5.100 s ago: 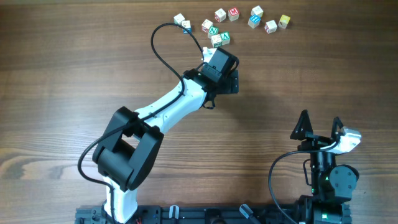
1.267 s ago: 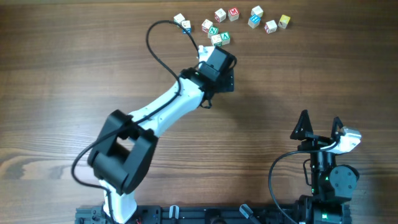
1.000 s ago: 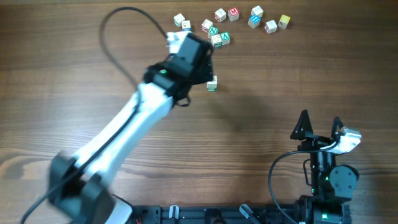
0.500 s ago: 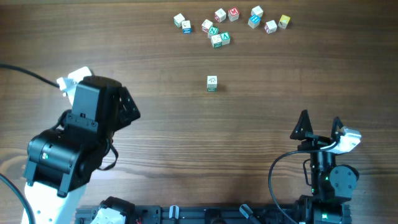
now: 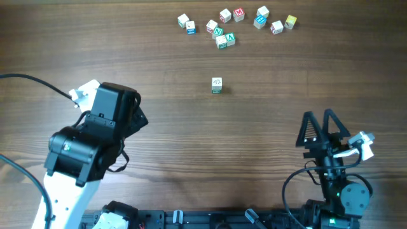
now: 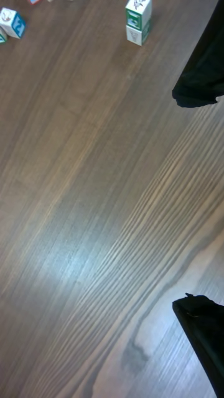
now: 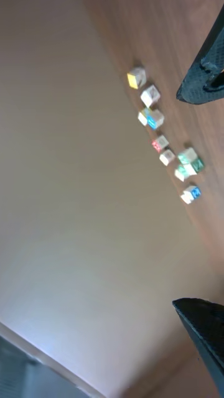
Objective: Form a tower
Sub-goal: 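Raise the right arm and reach toward the block cluster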
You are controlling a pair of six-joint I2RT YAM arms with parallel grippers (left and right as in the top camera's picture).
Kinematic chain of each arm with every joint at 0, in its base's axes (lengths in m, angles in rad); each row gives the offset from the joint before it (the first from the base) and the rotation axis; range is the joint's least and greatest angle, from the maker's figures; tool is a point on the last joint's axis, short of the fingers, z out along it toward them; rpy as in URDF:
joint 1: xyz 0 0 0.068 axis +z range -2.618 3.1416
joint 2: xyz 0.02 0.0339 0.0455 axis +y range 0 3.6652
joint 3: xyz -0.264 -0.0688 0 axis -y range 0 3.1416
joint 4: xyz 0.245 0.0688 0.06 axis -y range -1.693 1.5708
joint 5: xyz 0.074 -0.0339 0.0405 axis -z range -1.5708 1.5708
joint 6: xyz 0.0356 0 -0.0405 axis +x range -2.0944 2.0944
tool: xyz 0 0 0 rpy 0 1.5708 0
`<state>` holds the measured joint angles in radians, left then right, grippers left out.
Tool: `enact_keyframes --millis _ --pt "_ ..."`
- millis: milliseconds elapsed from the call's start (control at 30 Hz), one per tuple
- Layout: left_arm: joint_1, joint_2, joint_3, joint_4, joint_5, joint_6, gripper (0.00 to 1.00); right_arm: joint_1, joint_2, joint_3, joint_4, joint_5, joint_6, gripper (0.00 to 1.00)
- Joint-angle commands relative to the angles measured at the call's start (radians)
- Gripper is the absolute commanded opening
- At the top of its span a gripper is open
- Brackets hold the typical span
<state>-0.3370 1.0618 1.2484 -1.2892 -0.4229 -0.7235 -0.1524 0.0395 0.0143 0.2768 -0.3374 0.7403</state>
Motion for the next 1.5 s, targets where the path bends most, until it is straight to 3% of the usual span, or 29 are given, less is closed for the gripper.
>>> enact_keyframes --millis 0,167,367,600,1167,1467 --pt "0.010 -0.002 -0.026 0.035 -0.024 -0.049 1.00 -0.004 0.029 0.077 -0.023 -0.100 -0.113 1.00" --pt "0.010 -0.002 -0.026 0.055 -0.024 -0.048 1.00 -0.004 0.196 0.222 -0.109 -0.114 -0.235 1.00" --pt "0.010 -0.002 -0.026 0.067 -0.023 -0.048 1.00 -0.004 0.515 0.465 -0.226 -0.179 -0.352 1.00" --pt "0.010 -0.002 -0.026 0.067 -0.024 -0.048 1.00 -0.004 0.782 0.670 -0.385 -0.185 -0.378 1.00" --pt "0.010 -0.001 -0.026 0.068 -0.023 -0.049 1.00 -0.002 1.017 0.839 -0.427 -0.184 -0.382 1.00" --pt "0.010 -0.002 -0.026 0.068 -0.016 -0.049 1.00 0.043 1.127 0.900 -0.339 -0.172 -0.383 1.00"
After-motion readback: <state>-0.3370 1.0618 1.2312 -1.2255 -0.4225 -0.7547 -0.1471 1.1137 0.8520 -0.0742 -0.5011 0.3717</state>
